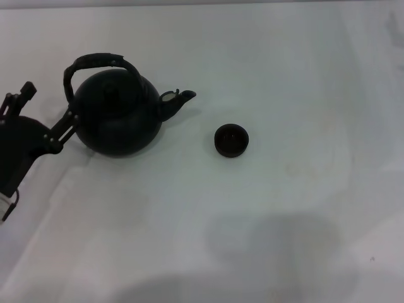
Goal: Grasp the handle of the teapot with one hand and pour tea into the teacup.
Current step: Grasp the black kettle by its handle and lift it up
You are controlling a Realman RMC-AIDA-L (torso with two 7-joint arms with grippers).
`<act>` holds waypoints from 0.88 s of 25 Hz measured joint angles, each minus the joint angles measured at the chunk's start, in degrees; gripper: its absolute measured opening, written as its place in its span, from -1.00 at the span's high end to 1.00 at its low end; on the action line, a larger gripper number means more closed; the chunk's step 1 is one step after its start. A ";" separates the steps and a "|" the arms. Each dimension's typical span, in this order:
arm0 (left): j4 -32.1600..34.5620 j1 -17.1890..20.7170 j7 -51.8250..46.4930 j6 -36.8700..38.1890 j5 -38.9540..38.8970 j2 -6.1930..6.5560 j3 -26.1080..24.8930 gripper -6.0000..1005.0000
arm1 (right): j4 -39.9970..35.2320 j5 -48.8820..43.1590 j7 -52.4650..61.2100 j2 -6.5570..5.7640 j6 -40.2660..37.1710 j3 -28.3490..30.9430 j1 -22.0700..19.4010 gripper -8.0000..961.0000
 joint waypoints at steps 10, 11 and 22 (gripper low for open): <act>0.02 -3.26 -0.26 -3.98 -0.02 0.04 0.00 -0.77 | -0.04 0.00 0.05 0.00 -0.01 0.00 0.17 -0.72; -0.01 -3.42 -0.27 -4.11 -0.02 0.04 0.00 -0.76 | -0.07 0.00 0.05 0.00 -0.01 0.00 0.09 -0.72; -0.01 -3.76 0.14 -6.05 -0.38 0.04 -0.03 -0.76 | -0.01 1.24 0.14 0.00 -0.01 0.00 0.06 -0.72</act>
